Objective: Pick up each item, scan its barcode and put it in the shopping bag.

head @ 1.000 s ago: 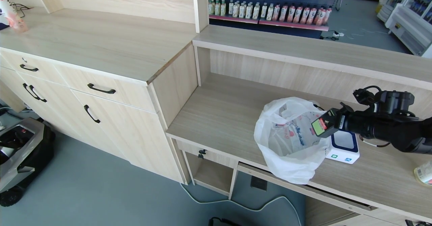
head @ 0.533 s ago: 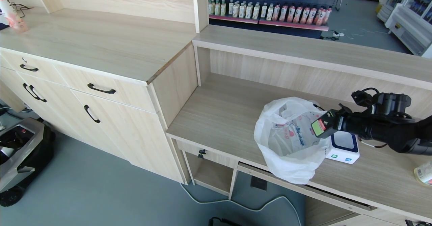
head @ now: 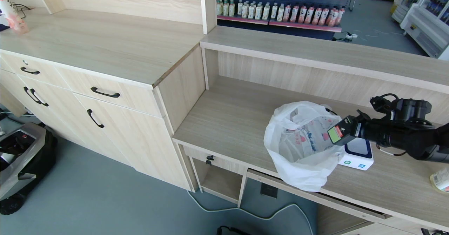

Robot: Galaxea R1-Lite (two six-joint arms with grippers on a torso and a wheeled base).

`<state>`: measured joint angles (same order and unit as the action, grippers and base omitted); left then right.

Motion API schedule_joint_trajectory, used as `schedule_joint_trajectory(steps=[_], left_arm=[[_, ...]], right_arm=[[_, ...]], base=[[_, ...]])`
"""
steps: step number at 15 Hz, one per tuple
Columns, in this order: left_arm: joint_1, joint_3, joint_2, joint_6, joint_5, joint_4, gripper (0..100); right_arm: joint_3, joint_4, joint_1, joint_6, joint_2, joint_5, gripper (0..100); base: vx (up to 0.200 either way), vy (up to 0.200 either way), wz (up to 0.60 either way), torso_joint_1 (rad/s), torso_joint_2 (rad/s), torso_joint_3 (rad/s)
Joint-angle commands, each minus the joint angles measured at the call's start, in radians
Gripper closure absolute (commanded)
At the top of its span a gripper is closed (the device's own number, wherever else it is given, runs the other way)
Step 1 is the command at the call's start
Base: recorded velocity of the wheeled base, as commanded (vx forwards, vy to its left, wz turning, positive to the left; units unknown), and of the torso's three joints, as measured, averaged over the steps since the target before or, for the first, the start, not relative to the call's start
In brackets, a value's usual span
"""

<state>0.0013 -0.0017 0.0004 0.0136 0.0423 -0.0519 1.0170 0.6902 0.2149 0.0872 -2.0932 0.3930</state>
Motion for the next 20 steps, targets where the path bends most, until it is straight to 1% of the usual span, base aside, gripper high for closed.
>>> schedule_joint_trajectory(steps=[1, 5, 7, 10, 12, 16, 20], left_arm=[[0.000, 0.000, 0.000, 0.000, 0.001, 0.000, 0], [0.000, 0.000, 0.000, 0.000, 0.001, 0.000, 0], [0.000, 0.000, 0.000, 0.000, 0.001, 0.000, 0], [0.000, 0.000, 0.000, 0.000, 0.001, 0.000, 0], [0.000, 0.000, 0.000, 0.000, 0.001, 0.000, 0], [0.000, 0.000, 0.000, 0.000, 0.001, 0.000, 0], [0.000, 0.000, 0.000, 0.000, 0.001, 0.000, 0]], right_arm=[[0.000, 0.000, 0.004, 0.002, -0.002, 0.001, 100], [-0.011, 0.000, 0.004, 0.006, 0.013, 0.001, 100], [-0.021, -0.006, 0.004, 0.012, 0.074, 0.001, 100], [-0.124, -0.011, 0.029, 0.003, 0.203, 0.000, 100], [-0.178, -0.012, 0.052, 0.000, 0.248, -0.002, 100], [-0.176, -0.017, 0.084, -0.012, 0.213, -0.006, 100], [-0.172, -0.008, 0.097, -0.007, 0.154, -0.008, 100]], base=[[0.000, 0.000, 0.00, 0.000, 0.00, 0.000], [0.000, 0.000, 0.00, 0.000, 0.00, 0.000], [0.000, 0.000, 0.00, 0.000, 0.00, 0.000], [0.000, 0.000, 0.00, 0.000, 0.00, 0.000], [0.000, 0.000, 0.00, 0.000, 0.00, 0.000], [0.000, 0.000, 0.00, 0.000, 0.00, 0.000], [0.000, 0.000, 0.00, 0.000, 0.00, 0.000]])
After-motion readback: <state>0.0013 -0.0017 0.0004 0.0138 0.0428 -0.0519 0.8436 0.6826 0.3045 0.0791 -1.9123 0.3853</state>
